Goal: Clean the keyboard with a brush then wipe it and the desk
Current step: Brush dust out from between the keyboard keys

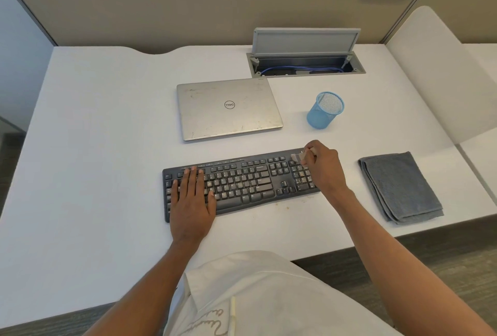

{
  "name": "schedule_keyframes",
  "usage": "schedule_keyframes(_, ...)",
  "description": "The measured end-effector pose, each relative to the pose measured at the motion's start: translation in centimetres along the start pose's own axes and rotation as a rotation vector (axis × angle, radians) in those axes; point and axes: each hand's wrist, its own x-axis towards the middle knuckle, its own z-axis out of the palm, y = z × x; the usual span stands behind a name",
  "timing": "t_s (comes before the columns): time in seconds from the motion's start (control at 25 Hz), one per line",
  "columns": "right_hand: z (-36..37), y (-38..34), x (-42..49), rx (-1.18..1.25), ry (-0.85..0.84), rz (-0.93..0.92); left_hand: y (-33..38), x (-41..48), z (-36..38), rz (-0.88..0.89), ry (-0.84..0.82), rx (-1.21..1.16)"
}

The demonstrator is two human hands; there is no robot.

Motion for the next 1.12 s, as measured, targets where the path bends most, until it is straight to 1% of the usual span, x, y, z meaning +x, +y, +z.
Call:
schedule_keyframes(0.12,-0.4,0.1,0.5,-0.041,-0.035,0.037,0.0,0.0,0.0,-0.004,0.003,0.002)
schedule_keyframes(0.32,-0.5,-0.7,0.8,0.017,0.017,0.032,0.0,0.0,0.0,0.000,0.008,-0.003)
schedule_keyframes(0.52,0.1,-0.5,0.3,-0.054,-0.015,0.041,0.0,0.0,0.0,-0.002,0.000,-0.001)
schedule_keyframes(0.68,-0.6,-0.9,0.9,-0.164,-0.051,0.023,0.0,0.0,0.2,-0.004,-0.002,-0.003)
schedule_keyframes(0.8,-0.8,-1.7,1.0,-0.165,-0.015,-0.018,0.0,0.0,0.1,-0.008,-0.005,-0.013)
schedule_keyframes(0.96,-0.2,-1.5,0.7,-0.121,-0.018,0.001,0.0,0.0,0.0,-0.009,0.002,-0.014)
schedule_keyframes(1.12,-0.2,-1.0,0.6,-0.199,-0.036,0.002,0.0,0.0,0.1,-0.009,-0.001,-0.002)
